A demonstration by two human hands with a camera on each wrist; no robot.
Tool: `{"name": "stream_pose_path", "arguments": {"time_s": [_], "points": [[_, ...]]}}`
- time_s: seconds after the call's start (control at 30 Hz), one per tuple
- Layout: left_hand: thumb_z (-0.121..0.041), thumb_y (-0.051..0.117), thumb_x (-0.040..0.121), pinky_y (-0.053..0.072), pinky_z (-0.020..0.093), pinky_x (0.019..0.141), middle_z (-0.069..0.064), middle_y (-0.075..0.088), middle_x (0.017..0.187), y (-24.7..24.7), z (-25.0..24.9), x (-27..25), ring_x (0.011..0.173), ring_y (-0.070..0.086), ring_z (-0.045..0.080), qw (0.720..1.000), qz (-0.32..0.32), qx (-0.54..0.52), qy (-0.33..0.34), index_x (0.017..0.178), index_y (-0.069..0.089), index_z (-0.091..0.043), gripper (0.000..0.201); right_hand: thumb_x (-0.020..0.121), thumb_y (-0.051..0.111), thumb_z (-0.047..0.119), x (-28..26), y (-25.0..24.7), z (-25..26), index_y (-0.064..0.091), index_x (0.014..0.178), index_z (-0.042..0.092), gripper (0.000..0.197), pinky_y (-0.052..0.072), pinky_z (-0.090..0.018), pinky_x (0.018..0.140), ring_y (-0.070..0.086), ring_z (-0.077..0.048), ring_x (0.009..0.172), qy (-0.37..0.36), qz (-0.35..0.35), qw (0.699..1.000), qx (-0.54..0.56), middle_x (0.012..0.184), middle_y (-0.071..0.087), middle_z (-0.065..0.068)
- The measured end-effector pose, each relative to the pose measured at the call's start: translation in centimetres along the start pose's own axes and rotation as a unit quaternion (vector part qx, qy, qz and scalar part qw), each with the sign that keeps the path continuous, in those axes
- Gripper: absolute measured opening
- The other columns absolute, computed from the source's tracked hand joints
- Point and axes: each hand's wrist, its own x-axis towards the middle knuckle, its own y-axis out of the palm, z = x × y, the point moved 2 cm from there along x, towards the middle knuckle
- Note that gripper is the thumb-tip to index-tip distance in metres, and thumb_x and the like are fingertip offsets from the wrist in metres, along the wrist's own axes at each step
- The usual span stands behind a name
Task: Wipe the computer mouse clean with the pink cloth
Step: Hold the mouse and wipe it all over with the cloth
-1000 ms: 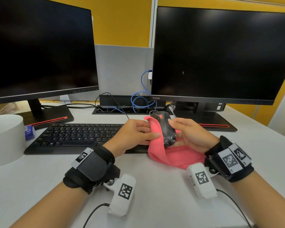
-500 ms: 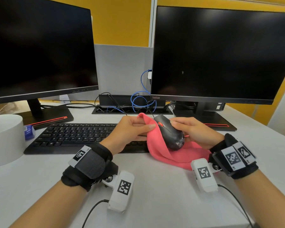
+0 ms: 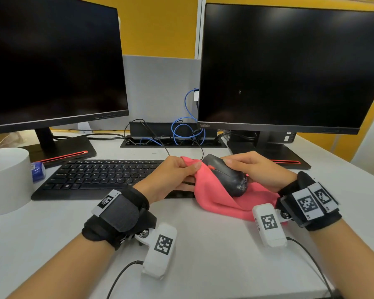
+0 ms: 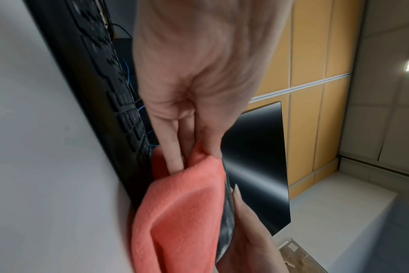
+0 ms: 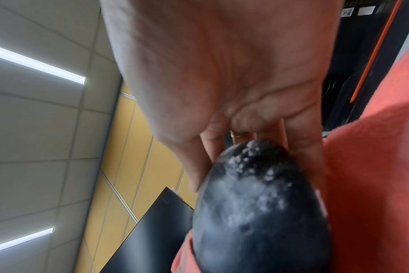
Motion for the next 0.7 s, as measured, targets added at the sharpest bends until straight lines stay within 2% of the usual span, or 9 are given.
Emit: {"name": "stream_pose_path", "arguments": {"time_s": [0.07, 0.17, 0.3, 0.37, 0.47, 0.5, 0.6, 0.7], "points": [[-0.019, 0.06, 0.096, 0.061, 0.029, 0.074, 0.014, 0.074, 0.102, 0.2, -0.1, -0.2, 0.085, 0.072, 0.018, 1.0, -0.002, -0.012, 0.006, 0.109, 0.069, 0.006, 0.03, 0.091, 0.053, 0.026, 0.0, 0.0, 0.1, 0.065, 0.125, 0.005, 0.041, 0.053, -0.026, 0.094, 0.067, -0.015, 0.109, -0.005, 0.006, 1.0, -0.002, 0.115, 0.073, -0.005], [-0.022, 0.067, 0.09, 0.062, 0.03, 0.072, 0.017, 0.076, 0.095, 0.1, -0.1, -0.1, 0.078, 0.073, 0.019, 0.999, -0.042, 0.007, 0.008, 0.101, 0.073, 0.005, 0.029, 0.095, 0.051, 0.02, 0.0, 0.2, 0.1, 0.065, 0.124, 0.003, 0.036, 0.053, -0.021, 0.087, 0.068, -0.011, 0.104, -0.004, 0.017, 1.0, -0.002, 0.113, 0.073, -0.006], [-0.02, 0.057, 0.098, 0.062, 0.03, 0.072, 0.018, 0.07, 0.094, 0.0, -0.2, 0.0, 0.074, 0.071, 0.017, 0.999, -0.031, 0.034, 0.007, 0.101, 0.071, -0.001, 0.024, 0.098, 0.048, 0.018, 0.0, -0.1, -0.3, 0.069, 0.115, 0.002, 0.031, 0.054, -0.018, 0.073, 0.069, -0.01, 0.091, 0.012, 0.004, 1.0, -0.002, 0.1, 0.075, -0.004], [-0.017, 0.049, 0.102, 0.061, 0.028, 0.07, 0.022, 0.068, 0.098, -0.3, -0.4, 0.1, 0.075, 0.07, 0.018, 0.999, -0.044, 0.024, 0.012, 0.106, 0.067, 0.001, 0.026, 0.1, 0.049, 0.022, 0.2, -0.5, -0.5, 0.071, 0.108, 0.001, 0.032, 0.053, -0.021, 0.068, 0.068, -0.011, 0.082, 0.027, -0.031, 0.999, 0.004, 0.092, 0.073, -0.003], [-0.016, 0.039, 0.106, 0.062, 0.028, 0.07, 0.029, 0.067, 0.109, -1.2, -0.6, 0.4, 0.085, 0.071, 0.027, 0.994, -0.11, -0.003, 0.012, 0.119, 0.059, 0.006, 0.033, 0.101, 0.048, 0.026, 0.4, -1.1, -0.8, 0.068, 0.107, -0.002, 0.034, 0.048, -0.036, 0.076, 0.059, -0.017, 0.086, 0.025, -0.082, 0.996, 0.011, 0.094, 0.065, -0.012], [-0.018, 0.037, 0.106, 0.062, 0.029, 0.071, 0.03, 0.067, 0.111, -1.3, -0.7, 0.4, 0.089, 0.071, 0.029, 0.992, -0.122, -0.01, 0.009, 0.121, 0.057, 0.007, 0.035, 0.101, 0.048, 0.026, 0.4, -1.2, -0.8, 0.068, 0.108, 0.0, 0.033, 0.047, -0.038, 0.078, 0.058, -0.018, 0.087, 0.021, -0.09, 0.996, 0.013, 0.095, 0.064, -0.013], [-0.015, 0.036, 0.106, 0.062, 0.028, 0.071, 0.03, 0.066, 0.112, -1.1, -0.8, 0.3, 0.086, 0.071, 0.027, 0.994, -0.11, -0.014, 0.004, 0.123, 0.054, 0.007, 0.033, 0.101, 0.048, 0.026, 0.4, -1.2, -0.6, 0.068, 0.11, 0.004, 0.031, 0.044, -0.039, 0.077, 0.054, -0.021, 0.088, 0.019, -0.1, 0.995, 0.022, 0.096, 0.06, -0.013], [-0.01, 0.048, 0.102, 0.062, 0.028, 0.072, 0.031, 0.067, 0.11, -0.8, -0.7, 0.2, 0.084, 0.07, 0.027, 0.996, -0.085, 0.017, 0.008, 0.121, 0.059, 0.006, 0.027, 0.101, 0.047, 0.023, 0.4, -1.0, -0.4, 0.068, 0.11, 0.006, 0.028, 0.047, -0.038, 0.078, 0.055, -0.019, 0.088, 0.013, -0.104, 0.994, 0.037, 0.097, 0.062, -0.01]]}}
